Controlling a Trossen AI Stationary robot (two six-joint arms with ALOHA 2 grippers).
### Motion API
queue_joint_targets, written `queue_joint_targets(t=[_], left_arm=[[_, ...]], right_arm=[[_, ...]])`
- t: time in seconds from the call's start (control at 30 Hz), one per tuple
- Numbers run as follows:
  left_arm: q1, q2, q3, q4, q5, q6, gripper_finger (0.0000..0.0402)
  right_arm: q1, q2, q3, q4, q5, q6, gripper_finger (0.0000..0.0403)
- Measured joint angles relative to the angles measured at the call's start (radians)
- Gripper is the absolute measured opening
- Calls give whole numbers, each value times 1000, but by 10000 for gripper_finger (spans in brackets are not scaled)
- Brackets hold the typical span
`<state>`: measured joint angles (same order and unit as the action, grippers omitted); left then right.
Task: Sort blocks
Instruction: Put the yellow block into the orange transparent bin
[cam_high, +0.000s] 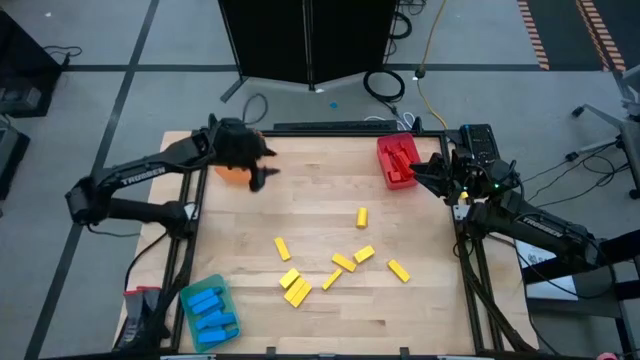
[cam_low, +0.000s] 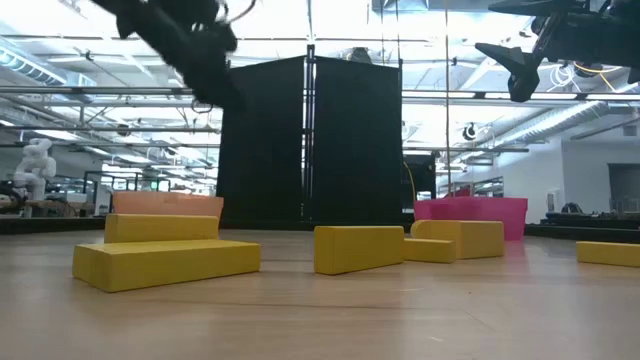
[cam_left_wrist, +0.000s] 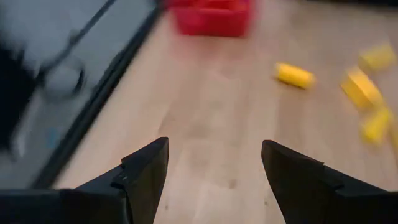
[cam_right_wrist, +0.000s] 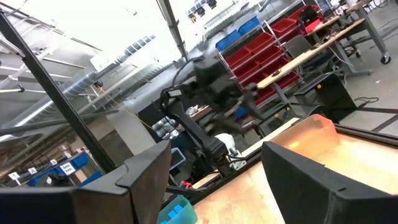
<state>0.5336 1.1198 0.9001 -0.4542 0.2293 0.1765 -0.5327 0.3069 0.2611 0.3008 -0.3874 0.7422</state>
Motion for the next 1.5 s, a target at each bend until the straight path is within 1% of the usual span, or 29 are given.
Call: queue_joint_targets(t=[0.07,0.17,0.33,0.43,0.53,0.67,0.73,0.8,0.9,1.0,1.2,1.5], left_arm=[[-73,0,8,-35,-1,125,265],[-167,15,-6,-91,-17,221,265],[-276,99,-35,-166,-30,237,265],[-330,169,-37,-200,-30,319,265],[-380,243,-38,-174,-42,416,265],[-458,334,-38,-162,-58,482,265],[-500,365,-36,-163,-86,512,265],[-543,391,-25,-158,-128,516,265],[-591,414,-9,-149,-144,518,265],[-628,429,-8,-113,-144,514,265],[-676,464,-8,-113,-136,511,265],[-675,537,-7,-20,-125,520,265]], right_arm=[[0,0,0,0,0,-1,249],[0,0,0,-15,0,-2,249],[0,2,0,-73,-1,5,249],[0,3,0,-101,-1,27,249],[0,3,0,-115,-2,49,249],[0,3,0,-113,-6,58,249],[0,3,0,-113,-7,58,249],[0,3,0,-113,-11,58,249],[0,3,0,-113,-29,58,249],[0,3,0,-113,-39,58,249],[0,3,0,-117,-51,58,249],[0,3,0,-119,-64,58,249]])
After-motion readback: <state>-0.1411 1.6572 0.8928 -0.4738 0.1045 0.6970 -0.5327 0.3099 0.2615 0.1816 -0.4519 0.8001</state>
